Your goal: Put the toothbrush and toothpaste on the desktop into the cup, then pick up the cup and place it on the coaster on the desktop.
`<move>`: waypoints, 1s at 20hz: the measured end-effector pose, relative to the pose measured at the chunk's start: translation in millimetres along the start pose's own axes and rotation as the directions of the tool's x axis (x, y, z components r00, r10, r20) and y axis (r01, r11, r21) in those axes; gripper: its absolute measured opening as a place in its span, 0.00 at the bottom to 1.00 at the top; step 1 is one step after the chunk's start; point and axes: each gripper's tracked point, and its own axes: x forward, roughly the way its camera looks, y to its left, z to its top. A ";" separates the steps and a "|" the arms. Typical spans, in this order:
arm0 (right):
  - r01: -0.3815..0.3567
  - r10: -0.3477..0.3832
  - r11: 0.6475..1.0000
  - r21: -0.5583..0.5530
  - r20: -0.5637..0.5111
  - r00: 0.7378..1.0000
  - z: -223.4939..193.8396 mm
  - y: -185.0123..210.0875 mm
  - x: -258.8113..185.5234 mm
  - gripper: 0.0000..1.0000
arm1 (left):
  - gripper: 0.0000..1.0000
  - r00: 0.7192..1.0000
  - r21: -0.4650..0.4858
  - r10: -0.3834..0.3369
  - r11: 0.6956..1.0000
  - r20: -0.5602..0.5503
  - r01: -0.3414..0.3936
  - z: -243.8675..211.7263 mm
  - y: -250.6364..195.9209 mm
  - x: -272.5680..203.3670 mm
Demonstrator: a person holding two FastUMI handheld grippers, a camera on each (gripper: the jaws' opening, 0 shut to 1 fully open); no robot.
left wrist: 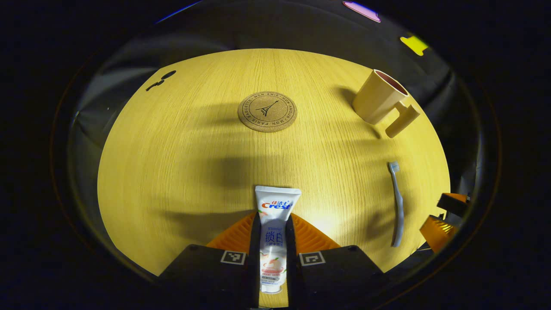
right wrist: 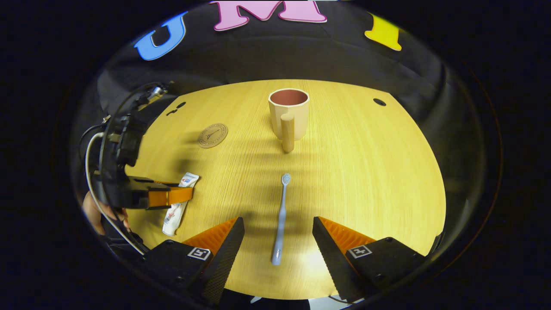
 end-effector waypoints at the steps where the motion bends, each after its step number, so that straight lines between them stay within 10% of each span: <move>1: 0.010 -0.010 1.000 0.017 -0.032 0.999 -2.5 1.3 10.7 0.99 | 0.31 1.000 0.004 -0.008 1.000 0.000 0.008 -0.6 0.4 -0.4; 11: 0.069 -0.068 0.998 0.003 -0.150 0.986 -13.1 -11.8 46.1 0.95 | 0.31 1.000 0.035 -0.010 0.999 0.009 0.010 -1.7 0.2 0.4; 13: 0.045 -0.039 0.999 0.029 -0.161 0.986 -10.7 -6.7 51.6 0.88 | 0.31 1.000 0.043 0.007 0.999 0.008 -0.008 -2.1 0.1 0.8; 15: 0.027 -0.017 0.998 0.050 -0.185 0.983 -12.9 -3.8 56.1 0.56 | 0.31 1.000 0.052 0.027 0.998 0.011 -0.027 -1.8 0.0 1.1; 20: 0.015 -0.012 1.000 0.014 -0.202 0.979 -16.1 -7.1 62.3 0.51 | 0.31 0.999 0.051 0.052 0.997 0.011 -0.052 -2.5 -0.8 2.1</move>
